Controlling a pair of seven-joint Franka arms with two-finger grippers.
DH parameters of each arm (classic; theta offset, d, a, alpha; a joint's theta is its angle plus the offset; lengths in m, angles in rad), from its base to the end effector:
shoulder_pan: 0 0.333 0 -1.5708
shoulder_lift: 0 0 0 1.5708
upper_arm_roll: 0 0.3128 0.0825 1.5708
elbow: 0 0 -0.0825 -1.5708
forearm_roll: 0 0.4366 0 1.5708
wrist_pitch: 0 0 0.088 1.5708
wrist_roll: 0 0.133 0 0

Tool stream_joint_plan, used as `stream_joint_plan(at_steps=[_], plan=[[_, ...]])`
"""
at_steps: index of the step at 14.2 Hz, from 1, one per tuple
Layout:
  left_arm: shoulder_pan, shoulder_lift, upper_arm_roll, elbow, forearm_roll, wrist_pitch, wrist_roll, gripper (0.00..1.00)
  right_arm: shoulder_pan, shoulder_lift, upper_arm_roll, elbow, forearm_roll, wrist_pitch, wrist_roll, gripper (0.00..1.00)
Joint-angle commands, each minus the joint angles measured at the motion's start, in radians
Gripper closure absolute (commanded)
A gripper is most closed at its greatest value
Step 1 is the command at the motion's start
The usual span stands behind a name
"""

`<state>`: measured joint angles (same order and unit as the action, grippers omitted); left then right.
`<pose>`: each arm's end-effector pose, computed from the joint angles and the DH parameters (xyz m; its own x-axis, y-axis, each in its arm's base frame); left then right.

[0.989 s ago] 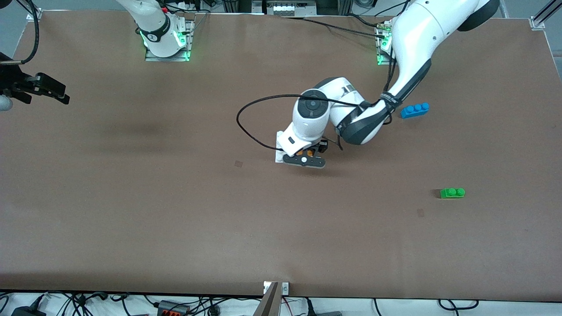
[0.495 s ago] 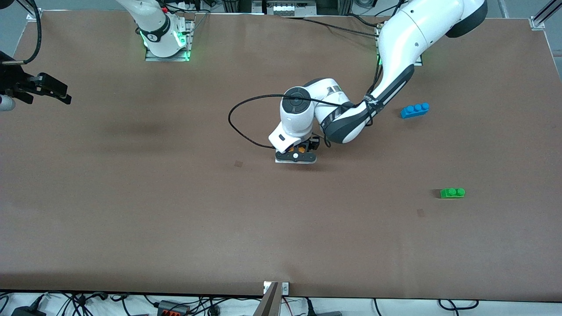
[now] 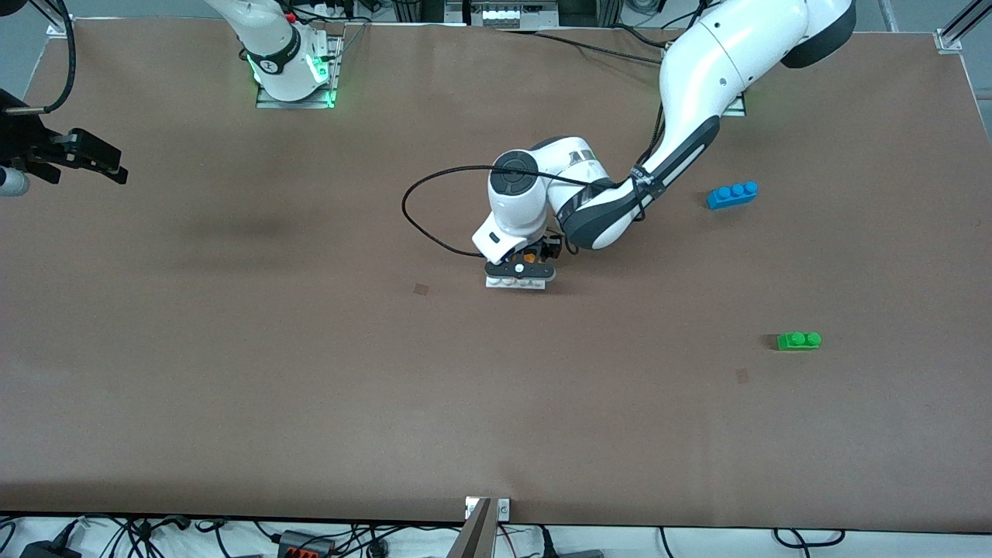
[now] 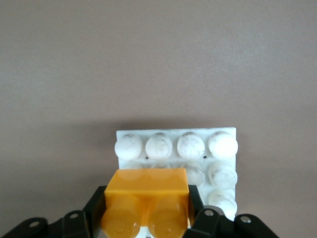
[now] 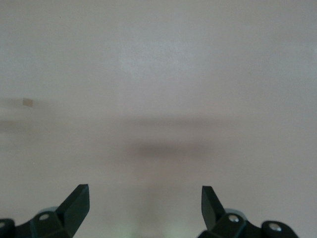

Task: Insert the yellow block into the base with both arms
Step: 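Lower the yellow brick onto the base studs and press it down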

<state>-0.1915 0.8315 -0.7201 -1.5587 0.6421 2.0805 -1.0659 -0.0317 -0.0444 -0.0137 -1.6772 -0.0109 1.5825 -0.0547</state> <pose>0.5202 -0.5110 0.1763 0.9989 -0.0430 -0.0185 -0.0442 -0.9966 -0.0691 0.5899 -0.0284 0.5672 0.9987 0.0095 -0.0508 0.0099 -0.9999 0.0075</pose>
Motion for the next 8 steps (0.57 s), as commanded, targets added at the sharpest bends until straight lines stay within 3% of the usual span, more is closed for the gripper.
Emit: stream_joint_plan(at_steps=[1,8], plan=[[0.0,-0.009,-0.007,-0.024,0.036,0.038,-0.045,0.7,-0.01,-0.005,0.009,-0.001,0.015,-0.009,0.01,0.0],[-0.011,-0.009,-0.01,-0.052,0.039,0.046,-0.045,0.69,-0.014,-0.005,0.003,-0.001,0.015,-0.01,0.009,0.0]])
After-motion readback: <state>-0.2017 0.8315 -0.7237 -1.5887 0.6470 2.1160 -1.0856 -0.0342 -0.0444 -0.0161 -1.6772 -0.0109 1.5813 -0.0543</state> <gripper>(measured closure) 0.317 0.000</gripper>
